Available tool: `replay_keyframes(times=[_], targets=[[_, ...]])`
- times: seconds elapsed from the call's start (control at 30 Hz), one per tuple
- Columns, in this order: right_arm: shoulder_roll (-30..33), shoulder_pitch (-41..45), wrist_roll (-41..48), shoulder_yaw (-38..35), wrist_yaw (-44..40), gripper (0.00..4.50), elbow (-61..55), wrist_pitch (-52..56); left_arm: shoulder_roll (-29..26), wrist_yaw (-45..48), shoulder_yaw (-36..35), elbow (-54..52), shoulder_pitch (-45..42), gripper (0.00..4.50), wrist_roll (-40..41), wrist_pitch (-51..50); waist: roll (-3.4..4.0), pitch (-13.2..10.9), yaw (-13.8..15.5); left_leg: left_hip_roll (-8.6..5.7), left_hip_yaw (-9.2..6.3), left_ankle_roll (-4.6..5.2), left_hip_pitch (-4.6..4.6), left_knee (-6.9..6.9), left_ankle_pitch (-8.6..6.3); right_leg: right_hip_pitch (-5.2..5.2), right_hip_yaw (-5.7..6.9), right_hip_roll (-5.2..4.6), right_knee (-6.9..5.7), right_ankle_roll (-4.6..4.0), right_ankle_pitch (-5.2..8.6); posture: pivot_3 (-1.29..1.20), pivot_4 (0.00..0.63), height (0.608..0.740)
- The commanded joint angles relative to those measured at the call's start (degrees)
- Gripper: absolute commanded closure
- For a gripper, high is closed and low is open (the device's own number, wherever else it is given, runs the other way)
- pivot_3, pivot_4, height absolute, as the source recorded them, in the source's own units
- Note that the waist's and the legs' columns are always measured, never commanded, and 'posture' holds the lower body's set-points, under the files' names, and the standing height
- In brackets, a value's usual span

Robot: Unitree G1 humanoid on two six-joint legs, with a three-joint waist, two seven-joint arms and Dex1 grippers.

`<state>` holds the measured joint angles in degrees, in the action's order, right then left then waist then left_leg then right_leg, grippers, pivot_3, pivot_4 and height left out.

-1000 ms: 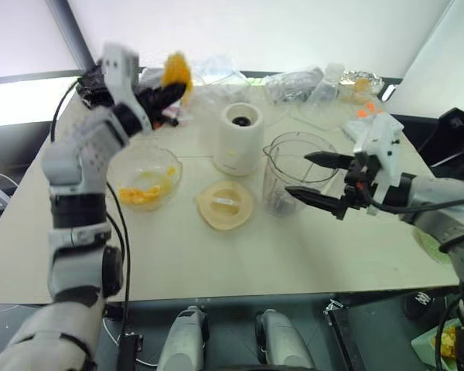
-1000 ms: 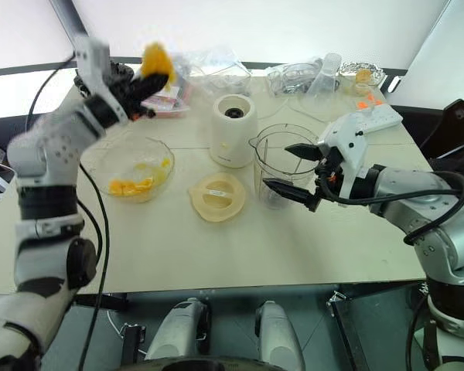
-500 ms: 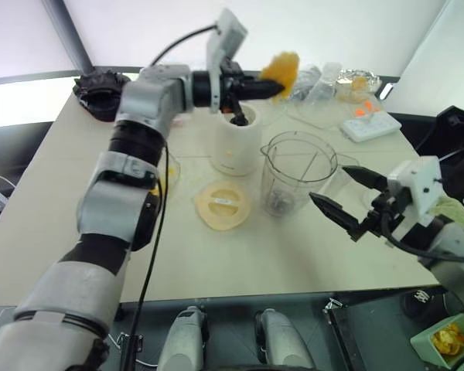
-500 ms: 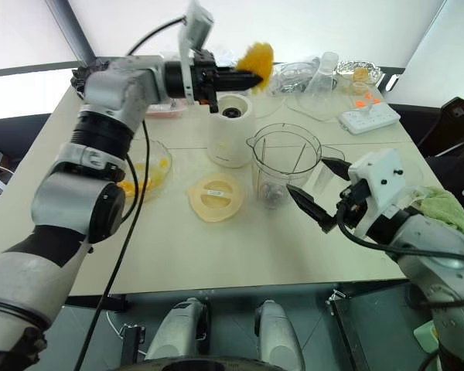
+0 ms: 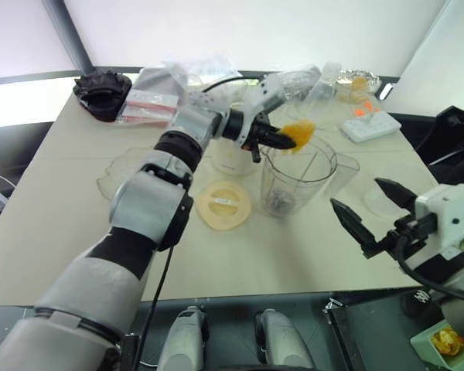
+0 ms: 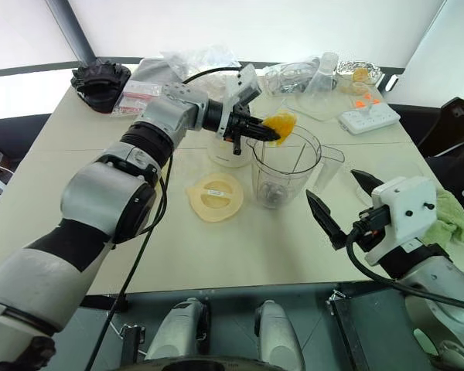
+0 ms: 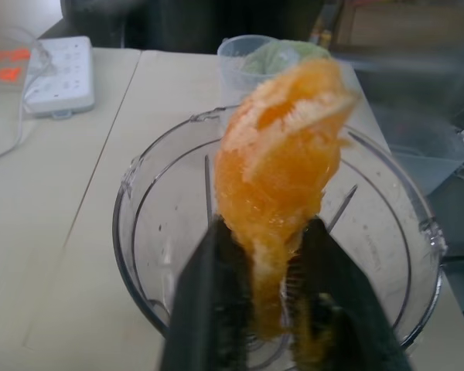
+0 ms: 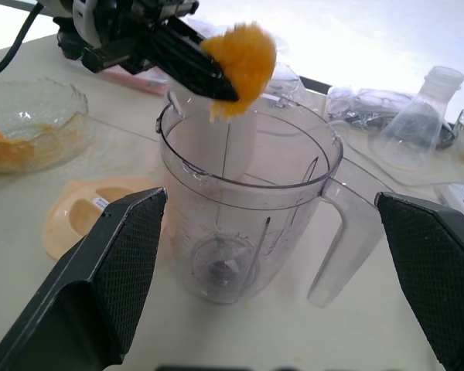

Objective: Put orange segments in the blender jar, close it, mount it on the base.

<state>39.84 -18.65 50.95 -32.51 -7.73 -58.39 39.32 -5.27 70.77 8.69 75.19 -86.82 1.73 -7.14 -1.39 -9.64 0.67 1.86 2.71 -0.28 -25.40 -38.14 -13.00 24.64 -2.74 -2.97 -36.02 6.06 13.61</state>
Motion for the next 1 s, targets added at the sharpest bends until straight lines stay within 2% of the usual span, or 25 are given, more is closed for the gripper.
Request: replay_keyframes(times=[0.03, 0.13, 0.17, 0.43, 0.7, 0.77, 0.83, 1.0], targets=[[1.95, -1.89, 1.53, -1.18, 2.13, 0.0, -1.61, -3.93, 0.53, -1.87, -1.43, -0.4, -2.87, 1.89, -1.17, 1.9, 0.0, 0.0, 0.01, 0.0, 0.0, 0.0, 0.0, 0.0, 0.0, 0.0, 0.0, 0.0, 0.0, 0.0, 0.0, 0.0, 0.15, 0.74], [3.74, -2.5, 2.85, -1.77, 3.89, 0.0, -1.61, -5.03, 1.08, -2.4, -2.62, -0.21, -3.59, 0.31, -1.32, 2.67, -0.02, -0.01, 0.1, 0.0, 0.01, 0.0, -0.01, -0.01, 0.0, -0.01, 0.0, 0.0, 0.01, 0.0, 0.0, 0.0, 0.15, 0.74], [4.32, -2.8, 3.36, -2.11, 4.39, 0.0, -1.61, -5.44, 1.32, -3.19, -3.23, -0.11, -4.0, 0.05, -1.15, 2.72, -0.03, -0.01, 0.12, 0.0, 0.01, 0.0, -0.01, -0.02, 0.0, -0.01, 0.0, 0.0, 0.01, 0.0, 0.0, 0.0, 0.15, 0.74], [5.37, -7.29, 3.57, -1.48, 7.56, 0.0, -1.61, -9.18, 1.2, -6.95, -10.06, 0.23, -6.6, 0.05, 1.79, -1.3, -0.03, -0.02, -0.06, -0.01, 0.0, 0.01, 0.0, -0.01, -0.01, -0.01, 0.0, 0.01, 0.03, 0.01, 0.0, 0.0, 0.15, 0.74], [1.12, -8.27, -5.26, 1.57, 12.35, 0.0, -0.87, -7.73, -3.45, -2.95, -13.22, -4.04, -1.02, 0.05, 4.12, -7.62, 0.0, 0.0, -0.05, 0.03, 0.0, 0.01, 0.03, -0.01, -0.01, -0.01, 0.0, 0.04, 0.0, 0.0, 0.0, 0.0, 0.15, 0.74], [0.33, -7.58, -9.39, 1.96, 13.88, 0.0, 1.89, -6.0, -4.61, -3.82, -12.53, -7.6, 2.53, 0.05, 3.72, -7.84, 0.01, 0.0, -0.06, 0.03, 0.0, 0.01, 0.03, -0.01, -0.01, -0.01, 0.0, 0.04, 0.0, 0.0, 0.0, 0.0, 0.15, 0.74], [-0.61, -8.34, -11.64, -0.01, 11.73, 0.0, 4.67, -6.52, -4.08, -5.3, -11.59, -12.04, 5.42, 0.05, 3.5, -8.48, 0.01, 0.01, 0.11, 0.04, 0.01, 0.01, 0.02, -0.01, -0.01, -0.02, -0.01, 0.02, 0.0, -0.01, 0.0, 0.0, 0.15, 0.74], [-3.48, -3.9, -12.99, 0.39, 11.36, 0.0, 12.32, -4.24, -7.61, -3.32, -8.04, -33.46, 21.59, 0.05, 4.31, -15.67, 0.05, 0.03, -0.2, 0.03, 0.06, 0.01, 0.03, -0.01, -0.01, -0.06, -0.06, -0.02, 0.01, -0.01, 0.0, 0.0, 0.15, 0.74]])
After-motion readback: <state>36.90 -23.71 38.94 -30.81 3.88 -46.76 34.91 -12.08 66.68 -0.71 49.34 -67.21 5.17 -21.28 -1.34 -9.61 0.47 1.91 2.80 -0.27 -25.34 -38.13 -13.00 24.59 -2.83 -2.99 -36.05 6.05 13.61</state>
